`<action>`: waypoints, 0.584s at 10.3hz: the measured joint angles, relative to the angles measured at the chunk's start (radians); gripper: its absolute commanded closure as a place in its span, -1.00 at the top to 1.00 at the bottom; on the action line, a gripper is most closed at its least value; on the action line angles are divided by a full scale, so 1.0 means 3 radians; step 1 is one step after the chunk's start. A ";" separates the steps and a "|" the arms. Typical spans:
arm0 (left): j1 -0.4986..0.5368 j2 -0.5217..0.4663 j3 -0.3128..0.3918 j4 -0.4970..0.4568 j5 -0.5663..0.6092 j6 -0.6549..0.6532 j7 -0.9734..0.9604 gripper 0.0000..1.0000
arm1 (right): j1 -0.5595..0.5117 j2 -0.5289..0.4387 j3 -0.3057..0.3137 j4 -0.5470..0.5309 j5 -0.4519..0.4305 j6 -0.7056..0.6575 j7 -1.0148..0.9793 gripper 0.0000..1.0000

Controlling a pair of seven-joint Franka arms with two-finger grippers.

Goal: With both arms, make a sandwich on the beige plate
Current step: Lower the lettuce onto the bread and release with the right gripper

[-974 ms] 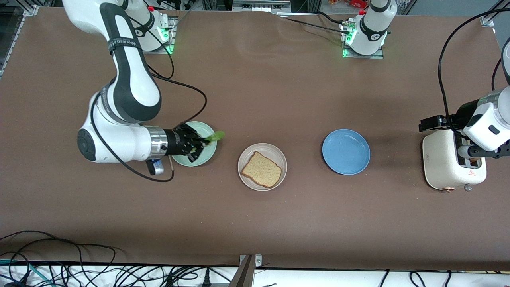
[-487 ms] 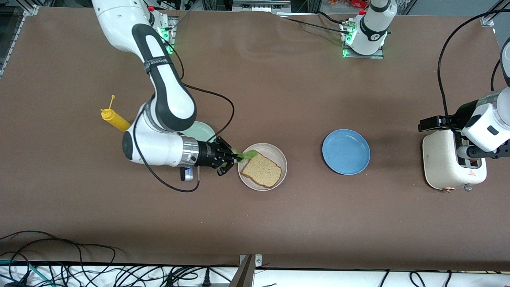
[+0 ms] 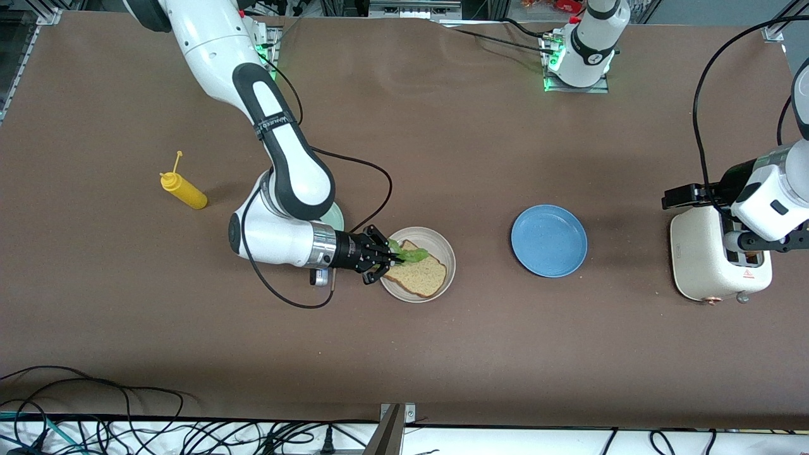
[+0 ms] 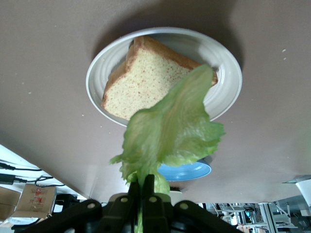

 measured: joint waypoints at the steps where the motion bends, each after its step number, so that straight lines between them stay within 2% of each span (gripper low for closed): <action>1: 0.0000 0.0000 -0.0001 0.0000 0.0000 0.0000 0.0000 1.00 | -0.0001 0.0049 0.0010 0.0033 0.0009 0.0000 0.0013 -1.00; 5: -0.0006 0.0001 -0.0010 0.0000 0.0000 0.0000 0.0000 1.00 | 0.0017 0.0323 0.0089 0.0238 0.0012 0.0053 0.0042 -0.98; 6: -0.0006 0.0001 -0.0013 0.0000 0.0000 0.0000 0.0000 1.00 | 0.0028 0.0377 0.0101 0.0279 0.0012 0.0111 0.0043 -0.78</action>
